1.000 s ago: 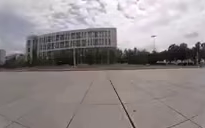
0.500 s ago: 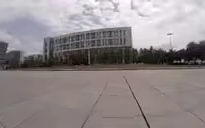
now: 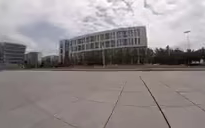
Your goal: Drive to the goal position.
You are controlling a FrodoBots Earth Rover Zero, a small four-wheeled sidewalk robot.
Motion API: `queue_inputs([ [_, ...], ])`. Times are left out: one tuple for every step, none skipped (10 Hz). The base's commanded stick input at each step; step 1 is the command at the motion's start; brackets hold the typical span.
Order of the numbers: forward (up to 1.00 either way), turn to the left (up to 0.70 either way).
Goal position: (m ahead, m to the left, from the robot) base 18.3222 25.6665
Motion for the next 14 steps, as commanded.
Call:
queue_inputs([
  [1.0, 0.4],
  [1.0, 0.4],
  [1.0, 0.4],
  [1.0, 0.4],
  [1.0, 0.4],
  [1.0, 0.4],
  [1.0, 0.4],
  [1.0, 0.4],
  [1.0, 0.4],
  [1.0, 0.4],
  [1.0, 0.4],
  [1.0, 0.4],
  [1.0, 0.4],
  [1.0, 0.4],
])
